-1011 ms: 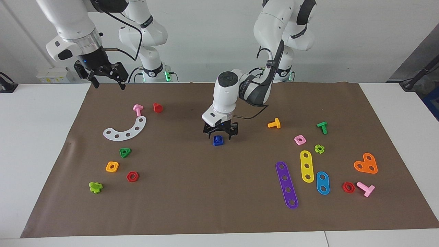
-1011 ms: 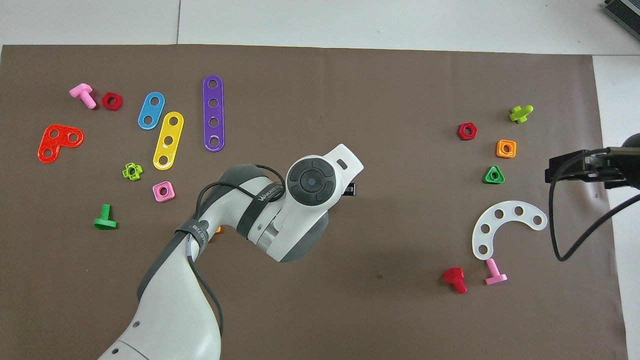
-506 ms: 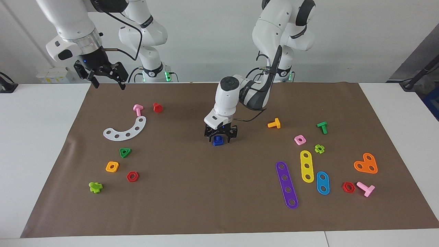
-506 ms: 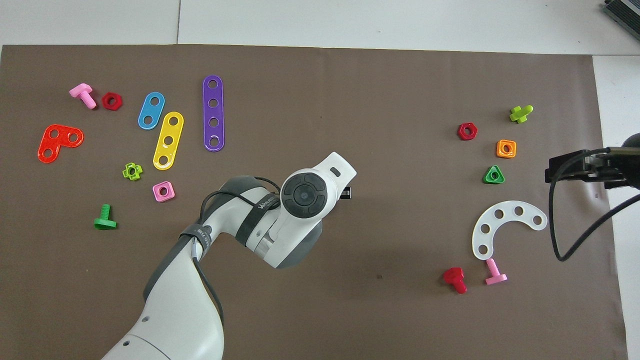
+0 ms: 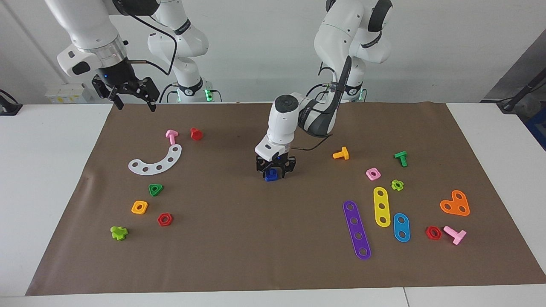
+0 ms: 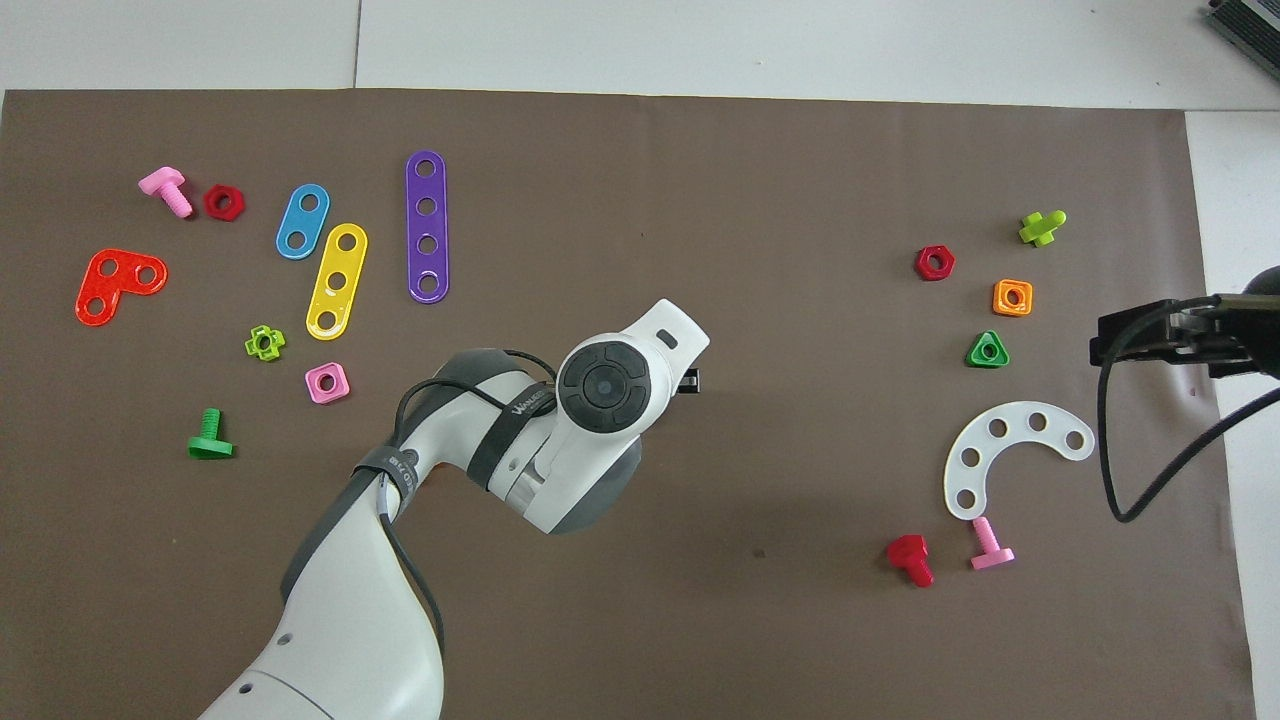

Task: Unscrew and place screws in storage area
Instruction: 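Grip the blue nut with the left gripper and twist it off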

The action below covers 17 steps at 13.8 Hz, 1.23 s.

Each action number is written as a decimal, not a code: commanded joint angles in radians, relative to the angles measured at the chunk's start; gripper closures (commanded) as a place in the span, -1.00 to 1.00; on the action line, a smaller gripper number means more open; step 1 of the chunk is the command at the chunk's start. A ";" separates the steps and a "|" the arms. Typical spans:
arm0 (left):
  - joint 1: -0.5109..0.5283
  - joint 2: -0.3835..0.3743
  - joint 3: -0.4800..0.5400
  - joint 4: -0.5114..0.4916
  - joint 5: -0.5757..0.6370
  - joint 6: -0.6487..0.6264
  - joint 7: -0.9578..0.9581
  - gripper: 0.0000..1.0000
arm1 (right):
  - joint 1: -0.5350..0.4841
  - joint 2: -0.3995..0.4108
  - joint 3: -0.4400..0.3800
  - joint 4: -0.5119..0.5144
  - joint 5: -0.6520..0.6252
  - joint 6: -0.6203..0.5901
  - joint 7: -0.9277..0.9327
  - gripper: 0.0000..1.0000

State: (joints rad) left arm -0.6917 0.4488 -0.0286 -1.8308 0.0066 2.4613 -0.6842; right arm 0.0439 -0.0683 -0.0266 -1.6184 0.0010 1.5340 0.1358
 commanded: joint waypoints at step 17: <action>-0.016 -0.013 0.016 0.033 0.018 -0.022 -0.057 1.00 | -0.009 -0.019 0.007 -0.018 0.001 0.000 -0.024 -1.00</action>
State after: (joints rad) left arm -0.6917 0.4483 -0.0283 -1.8104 0.0070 2.4612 -0.7076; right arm 0.0439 -0.0684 -0.0266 -1.6186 0.0010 1.5340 0.1358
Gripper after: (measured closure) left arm 0.542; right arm 0.000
